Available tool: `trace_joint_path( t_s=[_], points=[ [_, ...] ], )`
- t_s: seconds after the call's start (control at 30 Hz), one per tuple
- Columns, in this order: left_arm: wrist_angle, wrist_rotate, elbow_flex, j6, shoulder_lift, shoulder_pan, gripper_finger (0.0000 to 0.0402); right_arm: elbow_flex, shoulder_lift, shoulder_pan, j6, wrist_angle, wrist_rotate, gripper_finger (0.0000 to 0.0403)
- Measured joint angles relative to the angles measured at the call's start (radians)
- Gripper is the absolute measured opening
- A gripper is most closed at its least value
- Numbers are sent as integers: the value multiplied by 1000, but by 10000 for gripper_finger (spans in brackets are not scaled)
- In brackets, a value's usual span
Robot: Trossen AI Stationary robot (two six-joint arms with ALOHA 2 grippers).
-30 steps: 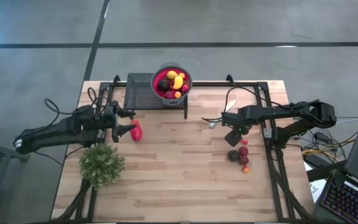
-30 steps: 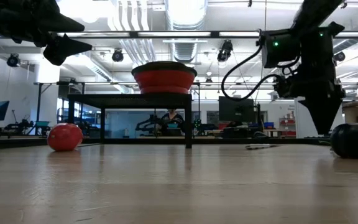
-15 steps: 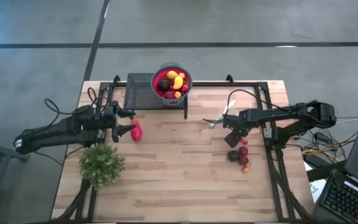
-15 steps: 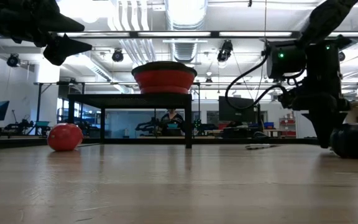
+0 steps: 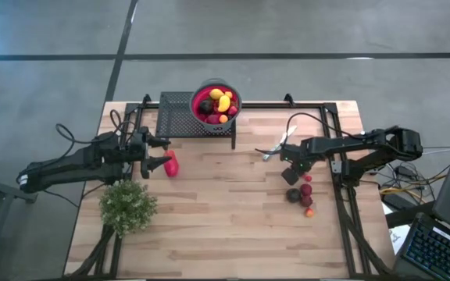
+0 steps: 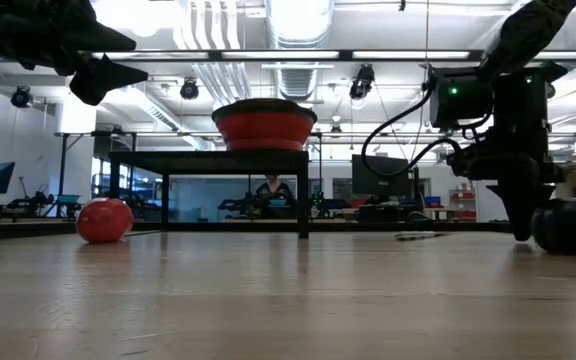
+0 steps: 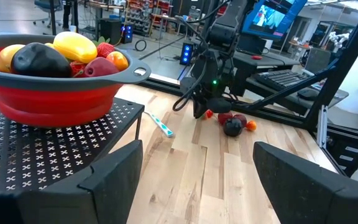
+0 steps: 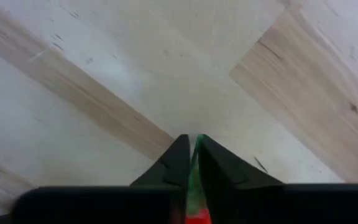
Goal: Pick & Place Fruit
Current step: Put the red strawberry into the red gray strainer bowl on the shelf
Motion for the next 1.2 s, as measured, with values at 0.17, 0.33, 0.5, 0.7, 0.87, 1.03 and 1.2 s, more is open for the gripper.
trace_joint_path(
  t_s=[0.17, 0.33, 0.5, 0.7, 0.87, 1.03, 1.2],
  points=[
    [0, 0, 0, 0, 0, 0, 312, -19, -2, 0, 0, 8, 0, 10],
    [0, 0, 0, 0, 0, 0, 312, -24, -3, 0, 0, 9, -3, 9],
    [0, 0, 0, 0, 0, 0, 312, -13, 0, 0, -4, 5, -6, 9],
    [0, 0, 0, 0, 0, 0, 312, 6, 1, 0, -22, 19, -31, 9],
    [0, 0, 0, 0, 0, 0, 312, 15, 0, 0, -50, 89, -78, 8],
    [0, 0, 0, 0, 0, 0, 312, 15, 0, 0, -67, 213, -143, 8],
    [0, 0, 0, 0, 0, 0, 312, 15, 0, 0, -70, 361, -210, 8]
  ],
)
